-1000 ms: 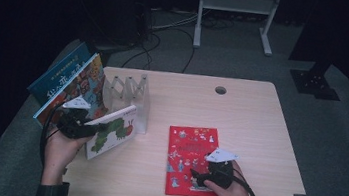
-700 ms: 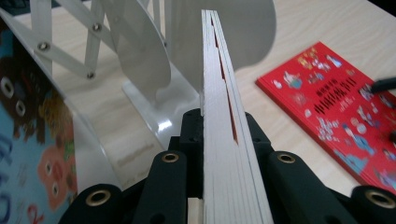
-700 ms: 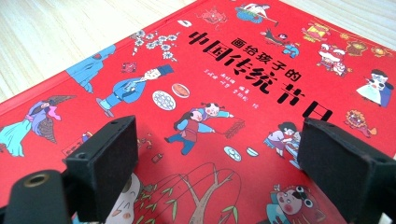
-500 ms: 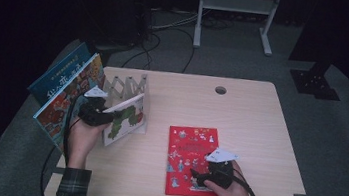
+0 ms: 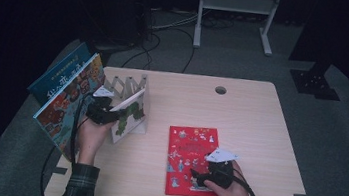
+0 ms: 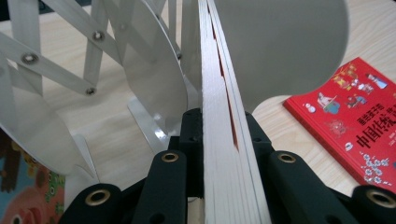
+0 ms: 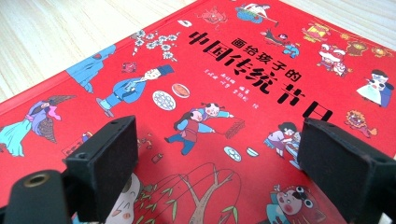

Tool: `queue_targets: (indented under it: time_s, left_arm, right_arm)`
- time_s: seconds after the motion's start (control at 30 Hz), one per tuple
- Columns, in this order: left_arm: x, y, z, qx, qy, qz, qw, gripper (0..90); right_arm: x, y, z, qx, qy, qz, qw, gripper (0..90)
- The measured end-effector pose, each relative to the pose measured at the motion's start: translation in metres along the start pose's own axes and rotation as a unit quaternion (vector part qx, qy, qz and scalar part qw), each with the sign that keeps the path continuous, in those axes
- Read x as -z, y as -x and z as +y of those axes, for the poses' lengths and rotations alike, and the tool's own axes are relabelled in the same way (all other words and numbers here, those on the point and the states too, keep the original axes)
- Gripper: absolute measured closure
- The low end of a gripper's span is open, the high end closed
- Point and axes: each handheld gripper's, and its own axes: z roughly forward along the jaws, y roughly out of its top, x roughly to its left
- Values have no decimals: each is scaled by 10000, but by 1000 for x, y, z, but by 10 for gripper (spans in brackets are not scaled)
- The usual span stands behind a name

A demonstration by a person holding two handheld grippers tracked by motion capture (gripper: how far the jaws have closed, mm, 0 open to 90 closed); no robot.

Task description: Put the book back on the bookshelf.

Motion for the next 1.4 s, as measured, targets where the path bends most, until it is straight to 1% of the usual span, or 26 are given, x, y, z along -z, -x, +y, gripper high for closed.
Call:
queue_targets:
  time_s: [0.03,0.13,0.3,0.37,0.43,0.47,0.5,0.53,0.6,0.63,0.67,0.7,0.77,0.8,0.83,0.9,0.97,1.03,1.07,1.1,1.17,1.23,1.27,1.3,1.4]
  left_arm:
    - [0,0,-1,-34,-10,16,10000,752]
    - [-2,0,-1,-41,-20,28,10000,753]
    - [-5,2,-4,-152,-267,63,9995,749]
    - [-6,2,-6,-169,-307,66,9994,748]
    - [-7,2,-8,-142,-353,58,9993,747]
    - [-7,0,-10,-173,-439,44,9989,746]
    - [-7,0,-12,-176,-414,32,9990,743]
    - [-7,0,-13,-148,-361,-27,9992,740]
    - [-7,0,-15,-127,-372,-85,9992,725]
    - [-6,0,-15,-170,-374,-95,9991,709]
    - [-5,0,-16,-167,-371,-80,9991,681]
    - [-4,1,-18,-196,-353,-49,9992,646]
    - [-2,1,-20,-248,-397,-28,9989,550]
    - [1,3,-22,-311,-420,11,9986,514]
    - [4,3,-23,-336,-410,21,9986,502]
    - [12,5,-25,-395,-338,-61,9986,476]
    - [22,6,-28,-477,-311,-61,9984,462]
    - [30,7,-32,-508,-338,-69,9981,454]
    - [34,6,-34,-569,-366,-77,9977,454]
    - [36,7,-37,-519,-343,-103,9980,454]
    - [42,6,-41,-585,-421,-138,9973,455]
    - [45,6,-46,-614,-503,-163,9967,463]
    - [46,6,-49,-668,-535,-140,9962,470]
    - [46,6,-51,-671,-543,-104,9962,474]
    - [45,2,-55,-676,-594,-126,9959,530]
  right_arm:
    - [0,0,0,-2,-4,2,10000,115]
    - [0,0,0,-15,9,-5,10000,116]
    - [0,0,0,-8,2,-3,10000,116]
    - [0,0,0,-6,2,-2,10000,116]
    - [0,0,0,-7,3,-2,10000,116]
    - [0,0,0,-8,2,-7,10000,116]
    - [0,0,0,-5,4,-7,10000,116]
    - [0,0,0,-6,4,-7,10000,116]
    - [0,0,0,-6,3,-6,10000,116]
    - [0,0,0,5,1,-1,10000,116]
    - [0,0,0,-3,2,-2,10000,116]
    - [0,0,0,-4,2,-3,10000,116]
    - [0,0,0,-2,4,-3,10000,116]
    - [0,0,0,-3,4,-3,10000,116]
    - [0,0,0,-4,4,-3,10000,116]
    - [0,0,0,-4,5,-4,10000,116]
    - [0,0,0,-5,6,-4,10000,116]
    - [0,0,0,-4,7,-4,10000,116]
    - [0,0,0,-3,7,-4,10000,116]
    - [0,0,0,-4,6,-4,10000,116]
    - [0,0,0,-3,8,-5,10000,116]
    - [0,0,0,-5,11,-7,10000,116]
    - [0,0,0,-4,10,-7,10000,116]
    - [0,0,0,-4,7,-6,10000,116]
    - [0,0,0,-5,6,-4,10000,116]
